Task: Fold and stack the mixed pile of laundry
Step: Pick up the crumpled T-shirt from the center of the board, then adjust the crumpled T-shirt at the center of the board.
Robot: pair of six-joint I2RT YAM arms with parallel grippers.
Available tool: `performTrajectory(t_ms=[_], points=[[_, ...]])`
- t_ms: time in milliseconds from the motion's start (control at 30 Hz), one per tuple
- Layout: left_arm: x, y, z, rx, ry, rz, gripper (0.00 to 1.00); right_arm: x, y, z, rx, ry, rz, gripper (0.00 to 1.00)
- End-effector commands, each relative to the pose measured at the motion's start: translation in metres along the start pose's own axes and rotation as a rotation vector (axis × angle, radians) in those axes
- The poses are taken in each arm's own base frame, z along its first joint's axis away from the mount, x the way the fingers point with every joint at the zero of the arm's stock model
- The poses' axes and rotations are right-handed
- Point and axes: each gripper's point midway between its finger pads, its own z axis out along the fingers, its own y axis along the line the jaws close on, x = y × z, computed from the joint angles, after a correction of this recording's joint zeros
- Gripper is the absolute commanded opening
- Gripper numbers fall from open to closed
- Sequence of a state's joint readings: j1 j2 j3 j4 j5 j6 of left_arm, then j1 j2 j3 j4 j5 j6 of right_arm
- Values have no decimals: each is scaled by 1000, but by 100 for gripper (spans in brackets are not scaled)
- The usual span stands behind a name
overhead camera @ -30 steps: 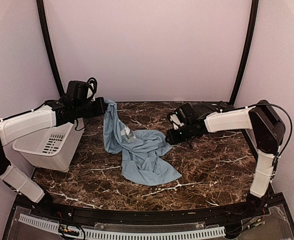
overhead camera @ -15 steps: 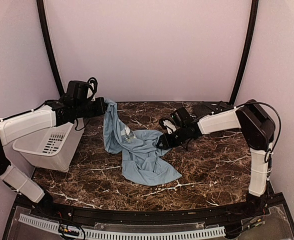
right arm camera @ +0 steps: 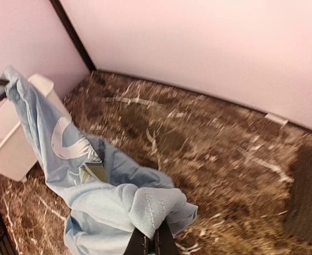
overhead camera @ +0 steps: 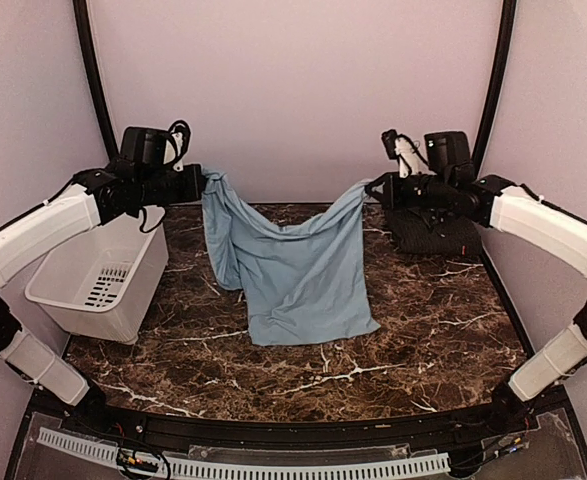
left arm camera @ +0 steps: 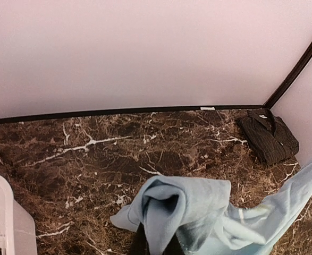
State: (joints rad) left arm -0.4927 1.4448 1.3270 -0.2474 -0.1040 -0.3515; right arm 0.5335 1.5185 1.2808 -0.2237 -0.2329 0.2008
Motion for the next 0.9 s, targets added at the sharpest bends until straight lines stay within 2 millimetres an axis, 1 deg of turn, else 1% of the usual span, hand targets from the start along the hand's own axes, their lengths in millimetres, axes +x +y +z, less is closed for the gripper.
performTrajectory(t_ms=[0, 33, 67, 100, 133, 167, 233, 300, 333, 367, 400, 433, 467, 533, 567, 600, 633, 667, 700, 733, 767, 800, 833, 867], points=[[-49, -2, -35, -27, -86, 109, 0, -56, -16, -54, 102, -141, -52, 0], [-65, -5, -42, -22, -117, 124, 0, -65, -16, -64, 114, -160, -63, 0], [-67, -6, -44, -23, -111, 137, 0, -73, -15, -74, 129, -180, -74, 0], [-80, -12, -52, -9, -139, 153, 0, -82, -13, -85, 140, -206, -84, 0], [-83, -16, -56, 11, -138, 163, 0, -91, -11, -96, 149, -234, -91, 0], [-92, -22, -63, 31, -158, 183, 0, -98, -9, -108, 158, -260, -98, 0], [-99, -31, -75, 79, -170, 212, 0, -109, -5, -130, 182, -298, -110, 0], [-101, -38, -88, 119, -179, 237, 0, -113, -3, -148, 204, -320, -122, 0], [-101, -42, -98, 147, -183, 247, 0, -114, -2, -156, 212, -329, -126, 0], [-99, -44, -101, 160, -180, 257, 0, -113, -1, -163, 217, -334, -127, 0], [-98, -47, -111, 186, -184, 262, 0, -111, 1, -169, 220, -336, -126, 0], [-90, -47, -113, 200, -159, 276, 0, -107, 1, -174, 224, -332, -122, 0], [-85, -54, -120, 249, -141, 288, 0, -100, 1, -180, 228, -318, -116, 0], [-61, -63, -124, 328, -49, 299, 0, -81, 0, -184, 234, -276, -90, 0], [-44, -68, -128, 382, 13, 294, 0, -69, 1, -183, 217, -255, -67, 0], [-25, -68, -124, 409, 69, 289, 0, -44, 1, -174, 185, -203, -28, 0], [-11, -73, -130, 459, 111, 283, 0, -22, 3, -165, 147, -155, 12, 0], [12, -69, -123, 462, 172, 273, 0, 0, 6, -156, 109, -104, 53, 0], [24, -68, -127, 474, 200, 274, 0, 28, 6, -145, 78, -40, 102, 0], [46, -63, -121, 468, 255, 270, 0, 55, 11, -134, 30, 25, 143, 0], [56, -59, -122, 458, 283, 266, 0, 81, 16, -125, -20, 88, 180, 0], [72, -52, -118, 438, 329, 254, 0, 106, 20, -119, -42, 147, 217, 1], [83, -45, -114, 410, 368, 248, 0, 125, 21, -116, -46, 184, 247, 19], [97, -39, -110, 390, 411, 241, 0, 140, 21, -115, -39, 209, 272, 44]])
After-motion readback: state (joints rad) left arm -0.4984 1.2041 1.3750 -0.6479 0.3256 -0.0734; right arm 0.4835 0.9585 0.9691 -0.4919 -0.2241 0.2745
